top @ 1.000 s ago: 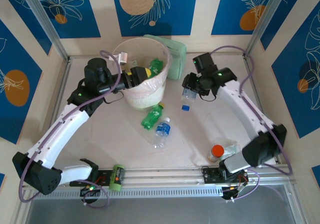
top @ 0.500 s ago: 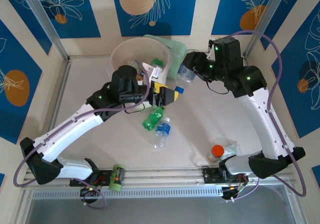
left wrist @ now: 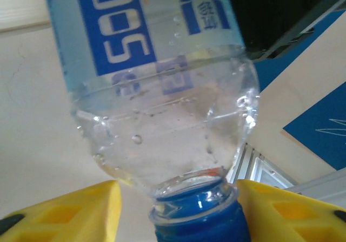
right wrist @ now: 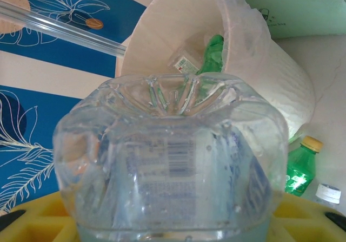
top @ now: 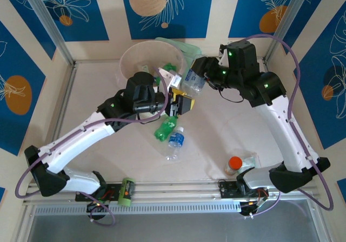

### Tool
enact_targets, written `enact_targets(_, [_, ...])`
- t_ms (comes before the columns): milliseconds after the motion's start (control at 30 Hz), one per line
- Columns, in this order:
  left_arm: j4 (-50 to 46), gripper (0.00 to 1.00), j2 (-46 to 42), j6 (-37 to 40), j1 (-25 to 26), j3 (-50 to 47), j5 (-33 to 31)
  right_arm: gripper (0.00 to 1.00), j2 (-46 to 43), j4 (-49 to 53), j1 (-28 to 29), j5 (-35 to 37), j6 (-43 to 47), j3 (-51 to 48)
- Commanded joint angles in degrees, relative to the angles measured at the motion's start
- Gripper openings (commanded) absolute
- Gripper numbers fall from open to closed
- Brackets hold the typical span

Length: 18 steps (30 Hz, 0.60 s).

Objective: Put the plastic bottles in the bin

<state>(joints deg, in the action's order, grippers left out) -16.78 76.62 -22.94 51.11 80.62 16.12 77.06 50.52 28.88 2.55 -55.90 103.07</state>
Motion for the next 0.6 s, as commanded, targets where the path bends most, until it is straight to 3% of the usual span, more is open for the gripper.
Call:
enact_targets(0, [0.3, 0.49, 0.5, 1.1, 0.5, 1.8, -0.8, 0.53, -0.5, -1.1, 0.7, -1.2, -1.2, 0.3])
enact_targets(100, [0.3, 0.38, 0.4, 1.2, 0.4, 1.8, -1.3, 0.53, -0.8, -1.0, 0.8, -0.6, -1.3, 0.0])
enact_targets(300, [-1.7, 0.26, 0.2, 1.4, 0.4, 2.2, -5.0, 0.56, -1.6, -1.0, 0.7, 0.3, -1.4, -0.3])
enact_targets(433, [-2.9, 0.25, -0.1, 1.0, 0.4, 2.9, -7.9, 0.85, -2.1, 0.0, -0.1, 1.6, -1.6, -0.3])
enact_targets(567, [-8.7, 0.25, 0.2, -0.2, 0.1, 7.3, -13.8, 0.91, -3.9, 1.2, -2.2, 3.5, -1.2, -0.3])
